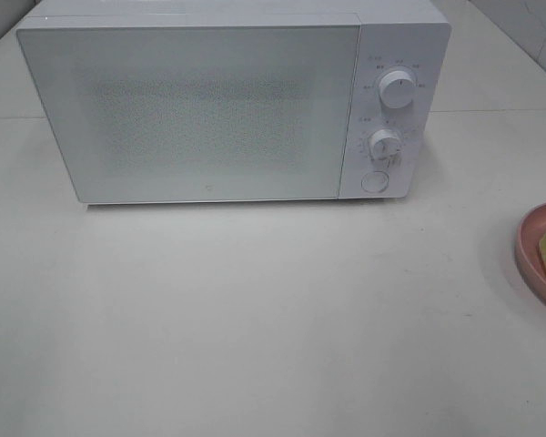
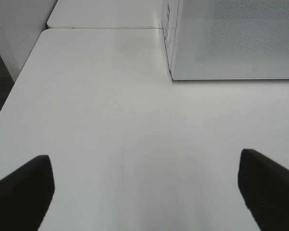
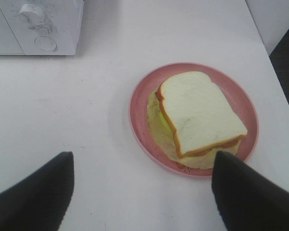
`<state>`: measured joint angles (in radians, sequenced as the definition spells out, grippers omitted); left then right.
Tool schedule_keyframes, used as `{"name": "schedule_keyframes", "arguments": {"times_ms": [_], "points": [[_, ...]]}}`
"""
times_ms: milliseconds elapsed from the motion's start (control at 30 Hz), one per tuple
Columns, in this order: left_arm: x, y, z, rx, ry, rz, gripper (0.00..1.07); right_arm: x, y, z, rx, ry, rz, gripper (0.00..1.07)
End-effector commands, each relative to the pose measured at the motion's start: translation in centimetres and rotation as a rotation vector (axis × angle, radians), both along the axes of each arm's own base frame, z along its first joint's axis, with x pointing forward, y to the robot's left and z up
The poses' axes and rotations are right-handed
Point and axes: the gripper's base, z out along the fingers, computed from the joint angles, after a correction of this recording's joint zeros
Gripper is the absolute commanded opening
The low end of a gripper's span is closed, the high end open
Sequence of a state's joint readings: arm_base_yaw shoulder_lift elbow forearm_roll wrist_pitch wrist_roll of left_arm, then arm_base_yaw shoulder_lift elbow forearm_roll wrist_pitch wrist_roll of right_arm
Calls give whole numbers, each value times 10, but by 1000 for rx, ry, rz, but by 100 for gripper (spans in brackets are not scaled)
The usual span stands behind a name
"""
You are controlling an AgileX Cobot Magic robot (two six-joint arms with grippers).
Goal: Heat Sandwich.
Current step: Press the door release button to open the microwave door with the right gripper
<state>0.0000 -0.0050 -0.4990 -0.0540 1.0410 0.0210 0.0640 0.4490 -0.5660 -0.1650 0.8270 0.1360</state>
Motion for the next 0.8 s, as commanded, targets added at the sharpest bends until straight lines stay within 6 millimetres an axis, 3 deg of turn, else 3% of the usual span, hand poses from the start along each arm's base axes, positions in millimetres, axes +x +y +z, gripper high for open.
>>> {"name": "schedule_keyframes", "arguments": {"times_ms": [33, 800], "points": [[-3, 0, 0, -3, -29, -1, 98, 14, 1, 1, -7, -11, 7, 76], [-3, 0, 0, -3, -29, -1, 98, 102, 12, -19, 3, -57, 78, 76]]}}
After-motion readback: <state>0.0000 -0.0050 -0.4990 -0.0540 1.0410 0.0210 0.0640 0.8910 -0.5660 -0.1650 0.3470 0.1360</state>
